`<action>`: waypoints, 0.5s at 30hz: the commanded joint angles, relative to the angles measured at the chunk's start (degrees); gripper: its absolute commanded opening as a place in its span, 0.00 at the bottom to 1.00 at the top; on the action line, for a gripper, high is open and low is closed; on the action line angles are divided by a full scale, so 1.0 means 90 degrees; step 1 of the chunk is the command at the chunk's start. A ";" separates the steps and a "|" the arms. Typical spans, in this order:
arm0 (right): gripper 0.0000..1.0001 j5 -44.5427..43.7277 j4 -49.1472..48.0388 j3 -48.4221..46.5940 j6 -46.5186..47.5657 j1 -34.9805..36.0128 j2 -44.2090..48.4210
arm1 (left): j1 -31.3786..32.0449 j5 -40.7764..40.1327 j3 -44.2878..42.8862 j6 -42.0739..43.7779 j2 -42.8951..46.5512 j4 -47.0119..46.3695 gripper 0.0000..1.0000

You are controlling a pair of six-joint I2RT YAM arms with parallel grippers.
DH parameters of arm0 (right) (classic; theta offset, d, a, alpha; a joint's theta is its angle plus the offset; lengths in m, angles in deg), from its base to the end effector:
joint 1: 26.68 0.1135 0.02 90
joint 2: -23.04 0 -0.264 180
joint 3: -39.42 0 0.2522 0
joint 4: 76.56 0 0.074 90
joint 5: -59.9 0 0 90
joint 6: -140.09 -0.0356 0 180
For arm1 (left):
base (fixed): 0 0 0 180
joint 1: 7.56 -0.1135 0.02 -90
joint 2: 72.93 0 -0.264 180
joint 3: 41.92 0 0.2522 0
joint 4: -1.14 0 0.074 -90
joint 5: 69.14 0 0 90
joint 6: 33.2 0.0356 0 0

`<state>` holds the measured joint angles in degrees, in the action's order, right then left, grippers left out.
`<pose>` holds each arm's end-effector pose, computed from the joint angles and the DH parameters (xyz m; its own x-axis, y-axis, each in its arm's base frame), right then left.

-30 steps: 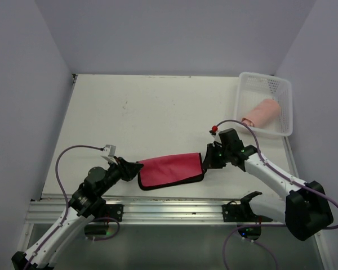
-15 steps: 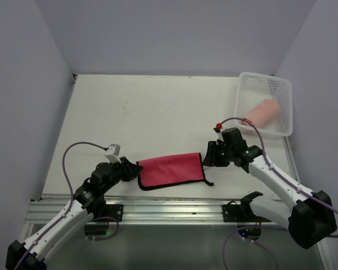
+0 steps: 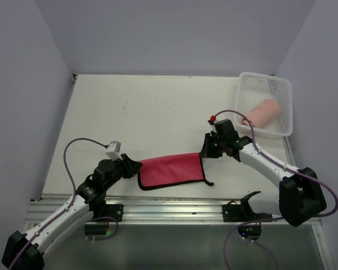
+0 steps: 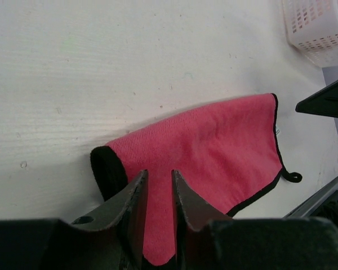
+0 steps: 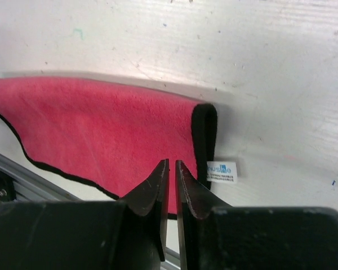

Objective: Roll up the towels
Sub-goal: Fold the towel

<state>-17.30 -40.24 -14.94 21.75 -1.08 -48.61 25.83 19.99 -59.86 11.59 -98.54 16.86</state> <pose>0.2150 0.1118 0.2016 -0.8952 0.0844 -0.4375 -0.1306 0.8891 0.4386 0.1109 -0.0725 0.1504 -0.6158 -0.4440 -0.6509 0.1442 0.7486 -0.6471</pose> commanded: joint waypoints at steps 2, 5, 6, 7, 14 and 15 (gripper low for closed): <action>0.11 0.0102 -0.0515 -0.0342 -0.0094 0.0026 -0.0280 | -0.0018 0.0018 -0.0238 0.0131 -0.0494 -0.0949 0.24; 0.10 0.0111 -0.0642 -0.0333 -0.0113 0.0016 -0.0446 | -0.0018 0.0067 -0.0219 0.0111 -0.0777 -0.1193 0.19; 0.09 0.0121 -0.0720 -0.0313 -0.0123 0.0026 -0.0495 | -0.0018 0.0057 -0.0209 0.0102 -0.0826 -0.1233 0.19; 0.09 0.0121 -0.0759 -0.0304 -0.0133 0.0016 -0.0601 | -0.0018 0.0057 -0.0209 0.0102 -0.0933 -0.1281 0.18; 0.08 0.0092 -0.1169 -0.0264 -0.0152 0.0016 -0.1236 | -0.0028 -0.0226 -0.0140 0.0121 -0.1451 -0.1526 0.12; 0.08 0.0063 -0.1228 -0.0274 -0.0152 0.0026 -0.1295 | -0.0018 -0.0333 -0.0150 0.0111 -0.1549 -0.1526 0.10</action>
<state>-17.06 -47.52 -16.08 20.88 -1.08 -58.47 25.83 19.84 -59.97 11.61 -110.78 7.27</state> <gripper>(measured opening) 0.079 0.112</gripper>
